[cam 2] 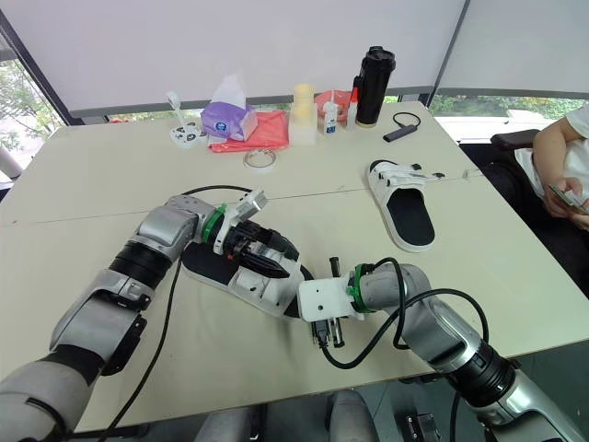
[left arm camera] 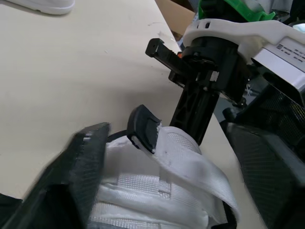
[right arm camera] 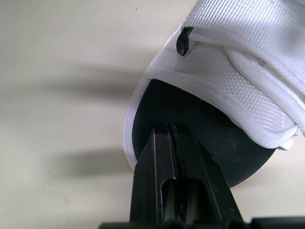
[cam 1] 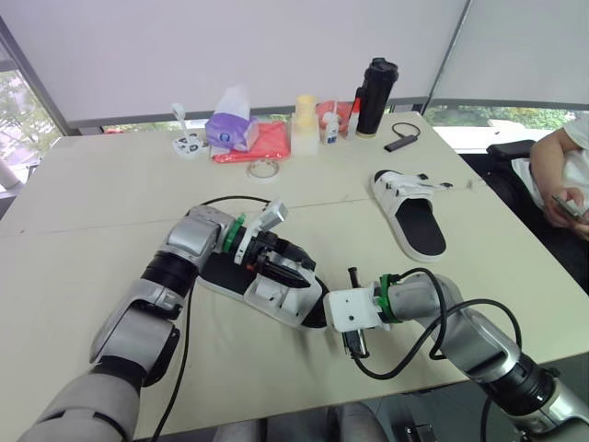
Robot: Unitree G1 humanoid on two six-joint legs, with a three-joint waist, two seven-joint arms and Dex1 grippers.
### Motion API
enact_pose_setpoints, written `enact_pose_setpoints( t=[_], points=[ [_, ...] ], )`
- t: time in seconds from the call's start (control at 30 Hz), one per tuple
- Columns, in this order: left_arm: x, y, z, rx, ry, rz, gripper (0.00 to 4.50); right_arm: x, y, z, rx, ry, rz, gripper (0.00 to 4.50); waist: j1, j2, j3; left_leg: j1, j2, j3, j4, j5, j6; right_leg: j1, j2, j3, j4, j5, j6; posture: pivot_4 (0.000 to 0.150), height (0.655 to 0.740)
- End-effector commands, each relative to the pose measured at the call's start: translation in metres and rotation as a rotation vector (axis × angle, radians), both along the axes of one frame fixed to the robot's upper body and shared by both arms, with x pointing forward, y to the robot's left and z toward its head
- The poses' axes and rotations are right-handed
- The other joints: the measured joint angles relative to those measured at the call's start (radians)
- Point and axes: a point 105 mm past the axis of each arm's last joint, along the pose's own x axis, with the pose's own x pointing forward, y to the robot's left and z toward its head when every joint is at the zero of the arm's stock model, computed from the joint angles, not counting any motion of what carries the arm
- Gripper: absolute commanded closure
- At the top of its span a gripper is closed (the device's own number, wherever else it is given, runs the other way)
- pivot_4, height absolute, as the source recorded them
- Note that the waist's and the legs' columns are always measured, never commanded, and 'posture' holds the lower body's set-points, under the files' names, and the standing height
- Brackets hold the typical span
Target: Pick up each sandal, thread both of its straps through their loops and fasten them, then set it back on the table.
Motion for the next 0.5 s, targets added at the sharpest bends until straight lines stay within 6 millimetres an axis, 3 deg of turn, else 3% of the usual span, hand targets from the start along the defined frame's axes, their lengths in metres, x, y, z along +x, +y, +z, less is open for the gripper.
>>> enact_pose_setpoints(
  t=[0.03,0.17,0.5],
  points=[
    [-0.003,-0.002,0.007,-0.028,-0.004,-0.01,2.47,-0.001,-0.013,-0.023,-0.072,0.076,-0.06,4.5,0.0,0.0,0.0,0.0,0.0,0.0,0.0,0.0,0.0,0.0,0.0,0.0,0.0,0.0,0.0,0.15,0.74],
    [-0.002,-0.004,0.011,-0.062,0.001,0.011,4.47,-0.001,-0.013,-0.023,-0.071,0.077,-0.061,4.5,0.0,0.0,0.0,0.0,0.0,0.0,0.0,0.0,0.0,0.0,0.0,0.0,0.0,0.0,0.0,0.15,0.74],
    [-0.001,-0.006,0.017,-0.098,-0.009,0.042,4.47,-0.002,-0.013,-0.023,-0.07,0.079,-0.065,4.5,0.0,0.0,0.0,0.0,0.0,0.0,0.0,0.0,0.0,0.0,0.0,0.0,0.001,0.0,0.0,0.15,0.74]
  ],
)
